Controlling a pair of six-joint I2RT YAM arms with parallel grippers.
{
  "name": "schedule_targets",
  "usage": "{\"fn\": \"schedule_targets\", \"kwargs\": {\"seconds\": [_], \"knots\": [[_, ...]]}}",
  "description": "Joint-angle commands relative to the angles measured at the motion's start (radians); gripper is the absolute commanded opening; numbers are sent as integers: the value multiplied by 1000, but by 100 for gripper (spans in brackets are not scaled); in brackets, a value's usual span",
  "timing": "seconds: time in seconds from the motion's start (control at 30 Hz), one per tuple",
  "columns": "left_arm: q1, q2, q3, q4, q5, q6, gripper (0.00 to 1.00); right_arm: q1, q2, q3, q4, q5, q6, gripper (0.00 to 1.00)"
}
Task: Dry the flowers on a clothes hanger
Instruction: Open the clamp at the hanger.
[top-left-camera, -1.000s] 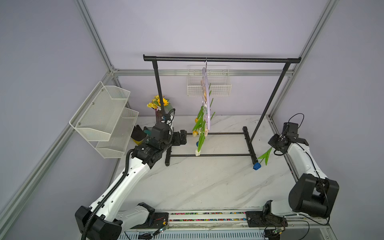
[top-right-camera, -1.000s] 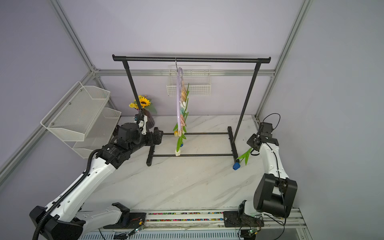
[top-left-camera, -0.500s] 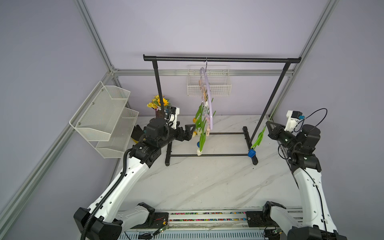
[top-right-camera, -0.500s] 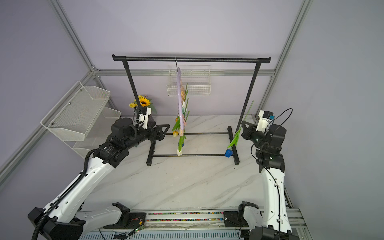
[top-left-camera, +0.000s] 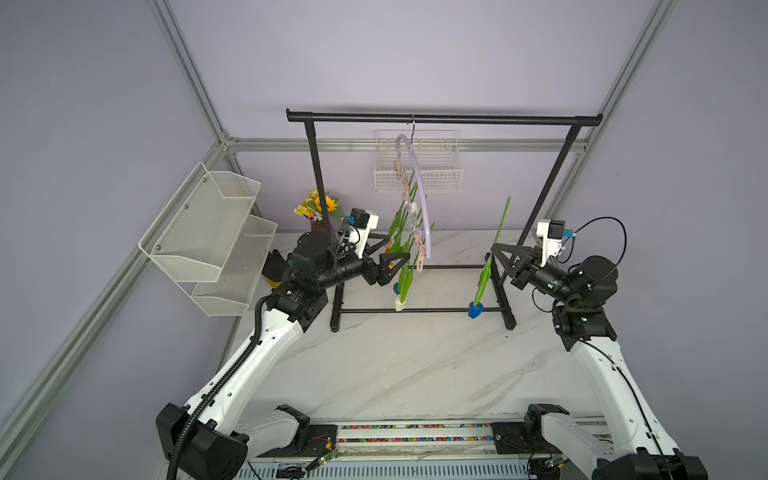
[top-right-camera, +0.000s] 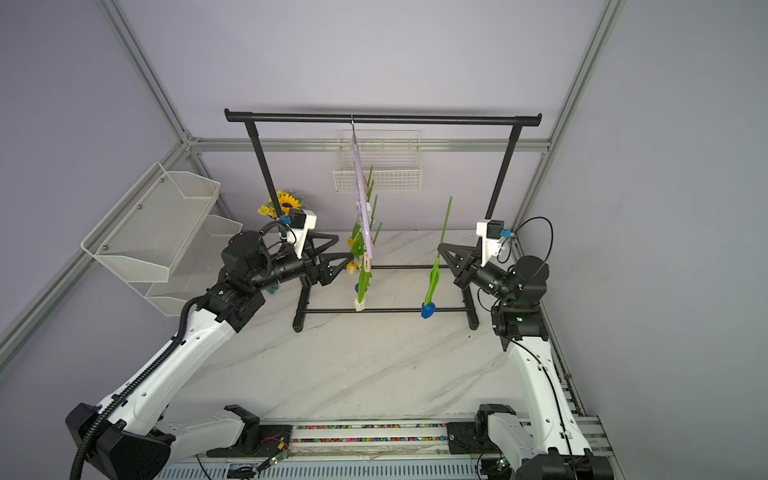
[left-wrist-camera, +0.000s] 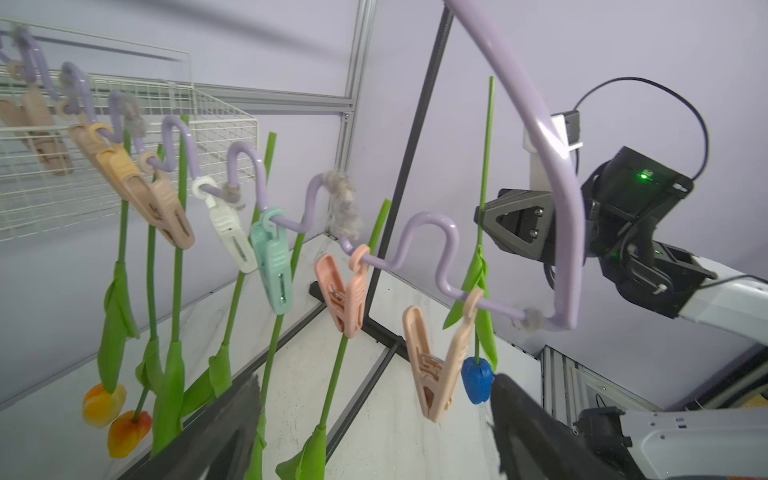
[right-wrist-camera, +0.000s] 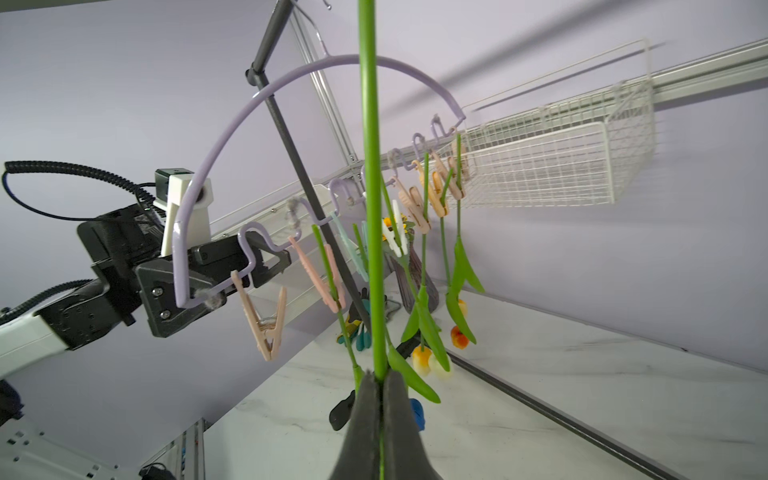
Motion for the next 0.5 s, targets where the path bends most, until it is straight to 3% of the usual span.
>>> {"fn": "schedule_targets", "kwargs": {"seconds": [0.0, 0.3, 0.47], "knots": [[4, 21, 6, 96, 137, 44, 86, 38, 38, -5, 122, -46, 33, 0], [4, 94, 32, 127, 289, 49, 79, 163, 125, -19, 236, -34, 43, 0], [4, 136, 60, 131, 337, 47, 65, 231, 161, -38, 263, 7, 10, 0]]}}
